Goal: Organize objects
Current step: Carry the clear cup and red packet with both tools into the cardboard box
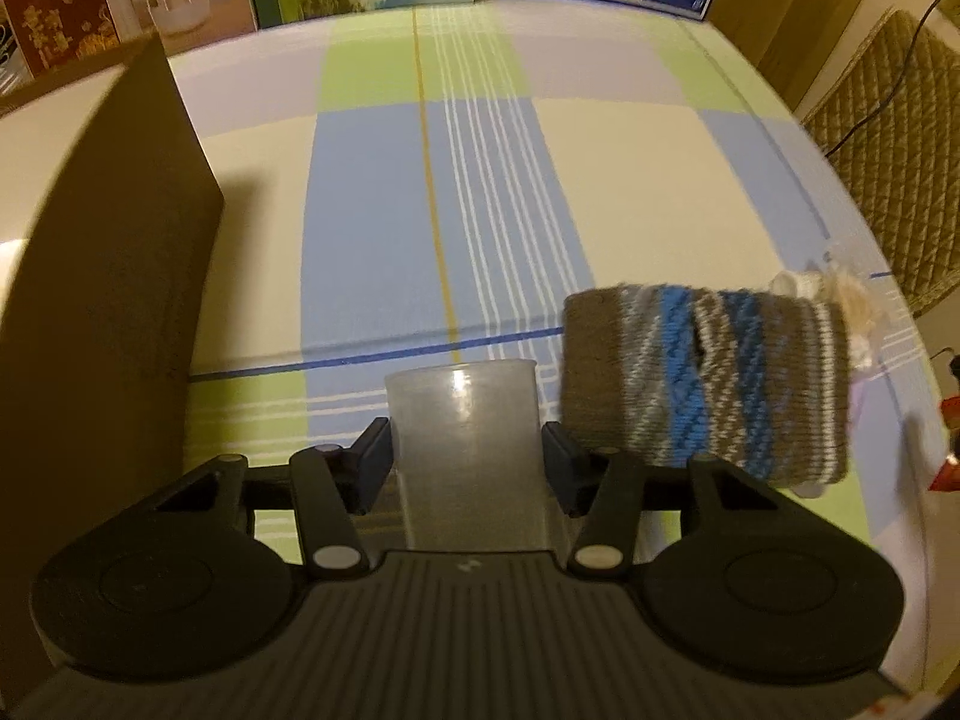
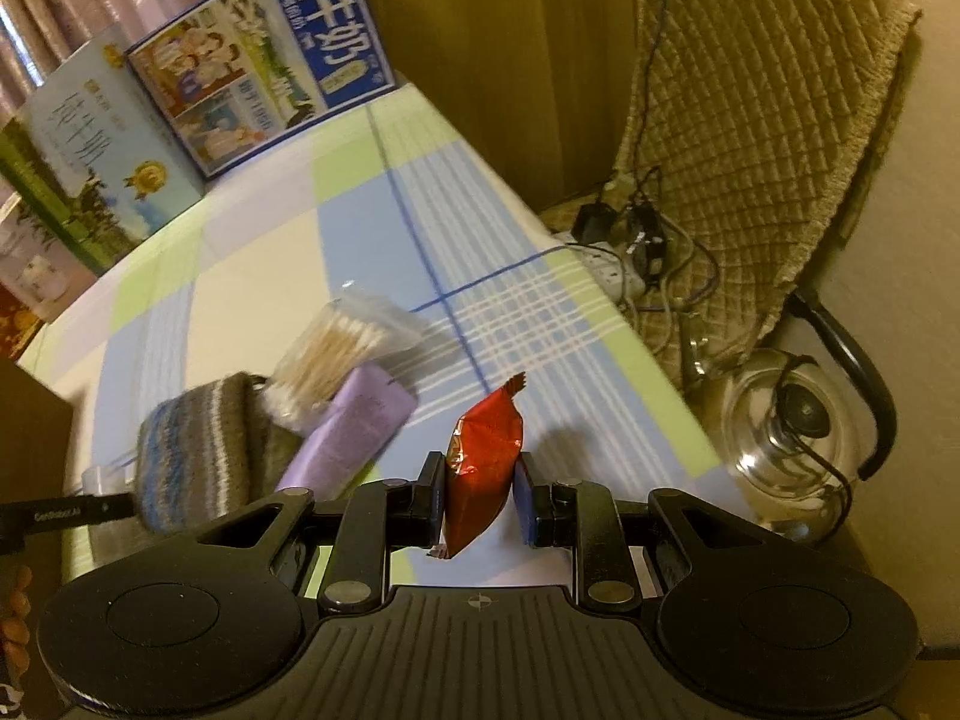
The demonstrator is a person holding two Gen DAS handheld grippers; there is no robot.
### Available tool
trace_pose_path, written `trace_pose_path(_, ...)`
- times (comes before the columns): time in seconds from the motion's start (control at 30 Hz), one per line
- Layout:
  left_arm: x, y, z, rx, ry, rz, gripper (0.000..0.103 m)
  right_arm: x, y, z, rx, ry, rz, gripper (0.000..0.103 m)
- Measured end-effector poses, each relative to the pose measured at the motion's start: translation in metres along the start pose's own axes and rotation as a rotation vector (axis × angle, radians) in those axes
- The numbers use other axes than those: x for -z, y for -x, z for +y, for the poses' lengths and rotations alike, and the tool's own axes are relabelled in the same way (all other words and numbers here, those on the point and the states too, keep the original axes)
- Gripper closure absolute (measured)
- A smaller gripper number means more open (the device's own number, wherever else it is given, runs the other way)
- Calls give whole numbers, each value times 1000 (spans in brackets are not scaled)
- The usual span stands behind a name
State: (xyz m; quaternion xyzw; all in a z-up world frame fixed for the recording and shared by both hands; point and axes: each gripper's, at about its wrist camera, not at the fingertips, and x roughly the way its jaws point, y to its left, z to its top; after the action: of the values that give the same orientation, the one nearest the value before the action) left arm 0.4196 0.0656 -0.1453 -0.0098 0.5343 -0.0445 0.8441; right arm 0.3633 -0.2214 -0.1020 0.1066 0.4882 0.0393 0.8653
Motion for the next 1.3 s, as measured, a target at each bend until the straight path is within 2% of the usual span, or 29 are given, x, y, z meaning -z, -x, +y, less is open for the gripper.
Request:
trace_pose_path(0.2, 3, 45, 5, 41, 11, -86, 55, 2, 12, 25, -78, 58, -11, 82)
trace_pose_path(0.43, 14, 102, 23, 59, 57, -190, 55, 4, 34, 72, -200, 157, -38, 82)
trace_pose_path(0.77, 42, 184, 80, 9, 157, -318, 54, 27, 59, 171, -443, 332, -34, 82)
trace_pose_path(1.07, 71, 220, 160, -117, 254, -348, 54, 60, 60, 268, -607, 475, -2, 82)
trace_pose_path(1.3, 83, 217, 212, -170, 290, -312, 54, 79, 44, 326, -629, 553, 19, 82)
